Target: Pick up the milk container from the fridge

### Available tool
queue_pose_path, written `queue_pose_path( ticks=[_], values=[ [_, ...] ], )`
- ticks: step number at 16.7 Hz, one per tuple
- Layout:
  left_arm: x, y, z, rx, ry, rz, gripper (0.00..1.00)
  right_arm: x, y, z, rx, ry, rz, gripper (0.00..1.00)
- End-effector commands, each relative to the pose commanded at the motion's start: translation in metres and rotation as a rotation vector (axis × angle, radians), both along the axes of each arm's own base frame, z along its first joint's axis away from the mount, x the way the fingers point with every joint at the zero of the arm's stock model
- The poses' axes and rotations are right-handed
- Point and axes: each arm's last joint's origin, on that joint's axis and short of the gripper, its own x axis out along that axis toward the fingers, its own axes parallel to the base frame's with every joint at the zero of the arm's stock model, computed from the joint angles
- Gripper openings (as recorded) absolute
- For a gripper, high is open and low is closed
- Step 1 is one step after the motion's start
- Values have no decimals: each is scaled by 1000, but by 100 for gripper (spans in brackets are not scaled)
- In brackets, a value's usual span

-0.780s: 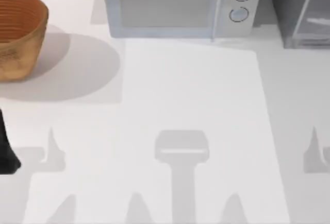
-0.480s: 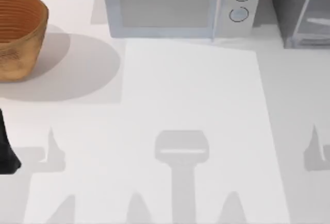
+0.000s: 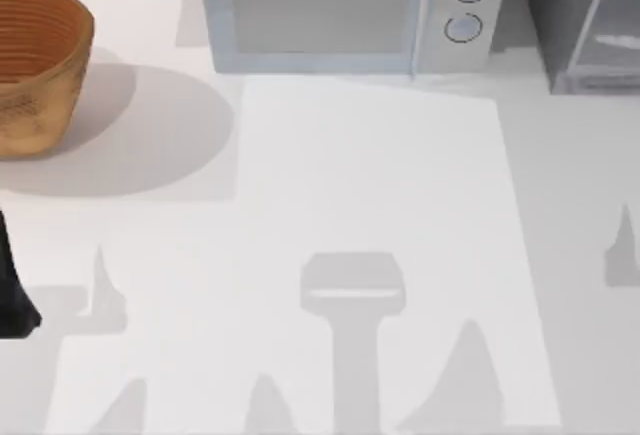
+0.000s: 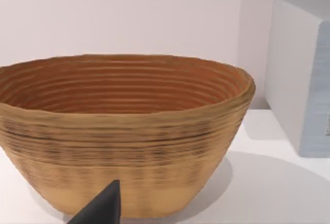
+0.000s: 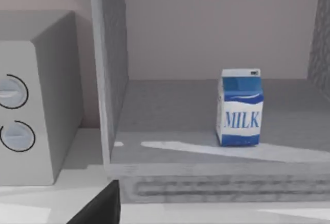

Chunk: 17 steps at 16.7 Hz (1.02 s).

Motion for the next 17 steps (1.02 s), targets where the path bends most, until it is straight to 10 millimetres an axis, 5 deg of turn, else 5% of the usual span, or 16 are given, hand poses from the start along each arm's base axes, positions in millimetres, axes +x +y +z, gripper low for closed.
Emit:
queue_pose_path(
  ticks=[7, 17],
  values=[
    [0, 0, 0, 0, 0, 0, 100, 41, -41, -36, 29, 71, 10, 100],
    [0, 0, 0, 0, 0, 0, 100, 55, -74, -64, -3, 7, 25, 100]
  ],
)
